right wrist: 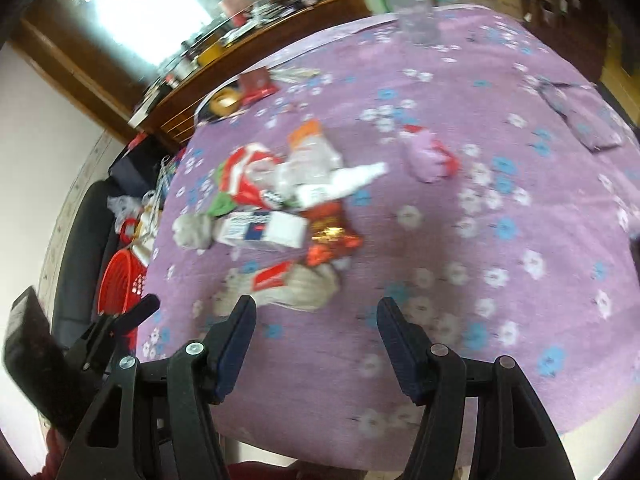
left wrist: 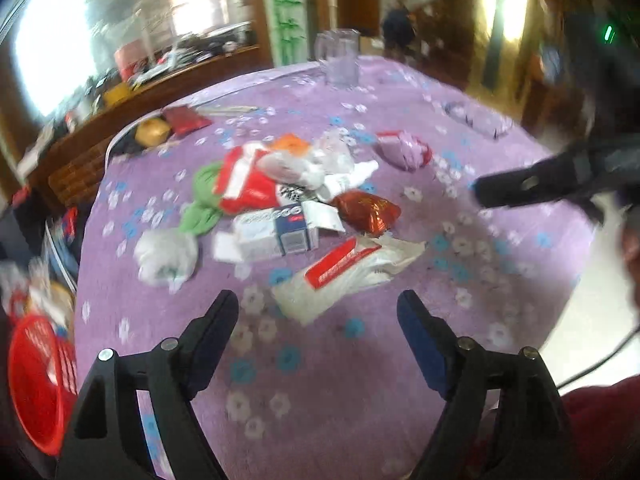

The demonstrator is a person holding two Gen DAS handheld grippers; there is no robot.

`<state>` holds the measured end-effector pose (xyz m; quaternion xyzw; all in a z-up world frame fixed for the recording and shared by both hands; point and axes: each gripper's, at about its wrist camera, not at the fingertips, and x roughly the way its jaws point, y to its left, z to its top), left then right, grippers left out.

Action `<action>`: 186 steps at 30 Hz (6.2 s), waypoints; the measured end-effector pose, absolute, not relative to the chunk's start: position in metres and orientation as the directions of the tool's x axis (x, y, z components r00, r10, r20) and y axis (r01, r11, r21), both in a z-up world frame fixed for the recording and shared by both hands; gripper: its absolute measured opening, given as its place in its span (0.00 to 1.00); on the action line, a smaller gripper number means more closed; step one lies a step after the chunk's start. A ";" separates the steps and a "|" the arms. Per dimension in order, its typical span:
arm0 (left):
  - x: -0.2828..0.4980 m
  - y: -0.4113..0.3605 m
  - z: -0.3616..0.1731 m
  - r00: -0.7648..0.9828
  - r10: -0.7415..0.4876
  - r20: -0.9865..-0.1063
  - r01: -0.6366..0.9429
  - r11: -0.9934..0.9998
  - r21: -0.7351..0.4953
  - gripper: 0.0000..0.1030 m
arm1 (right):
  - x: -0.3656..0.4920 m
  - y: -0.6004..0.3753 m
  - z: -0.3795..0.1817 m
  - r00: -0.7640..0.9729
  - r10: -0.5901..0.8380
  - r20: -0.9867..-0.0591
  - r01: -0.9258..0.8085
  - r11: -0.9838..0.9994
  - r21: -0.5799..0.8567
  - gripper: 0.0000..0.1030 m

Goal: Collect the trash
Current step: 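Grasp the white-and-red wrapper with the left tool while the right tool grasps the orange snack bag, then lift the held wrapper and snack bag off the table, then carry both items to the red wastebasket and open both tools to drop them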

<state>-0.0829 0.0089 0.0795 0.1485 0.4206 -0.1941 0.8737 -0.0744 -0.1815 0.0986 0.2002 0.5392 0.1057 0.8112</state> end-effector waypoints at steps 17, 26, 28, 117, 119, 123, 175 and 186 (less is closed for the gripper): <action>-0.035 -0.043 0.018 0.497 -0.159 -0.853 0.622 0.751 0.222 0.53 | -0.097 -0.258 0.101 0.441 0.336 -0.832 0.152 0.886 0.438 0.65; -0.047 -0.014 0.031 0.497 -0.244 -0.833 0.505 0.862 0.048 0.22 | -0.073 -0.233 0.093 0.406 0.378 -0.832 0.098 0.887 0.451 0.65; -0.051 -0.005 0.034 0.497 -0.241 -0.834 0.480 0.877 0.033 0.22 | -0.063 -0.222 0.088 0.392 0.388 -0.834 0.077 0.890 0.450 0.65; -0.101 0.157 0.073 0.659 0.052 -0.750 -0.102 0.995 -0.021 0.43 | -0.048 -0.024 0.073 0.277 0.417 -0.866 -0.390 0.872 0.295 0.30; -0.101 0.161 0.074 0.661 0.056 -0.748 -0.110 0.994 -0.023 0.43 | -0.047 -0.020 0.073 0.272 0.418 -0.867 -0.395 0.870 0.295 0.30; -0.102 0.167 0.074 0.662 0.060 -0.747 -0.119 0.993 -0.026 0.43 | -0.048 -0.012 0.073 0.265 0.417 -0.869 -0.406 0.866 0.292 0.30; -0.113 0.407 0.097 0.630 0.232 -0.742 -0.505 0.847 -0.164 0.44 | 0.013 0.275 0.108 0.061 0.580 -0.812 -0.631 0.653 0.419 0.31; -0.112 0.419 0.101 0.645 0.244 -0.725 -0.525 0.831 -0.187 0.63 | 0.036 0.297 0.097 0.066 0.609 -0.790 -0.614 0.649 0.449 0.45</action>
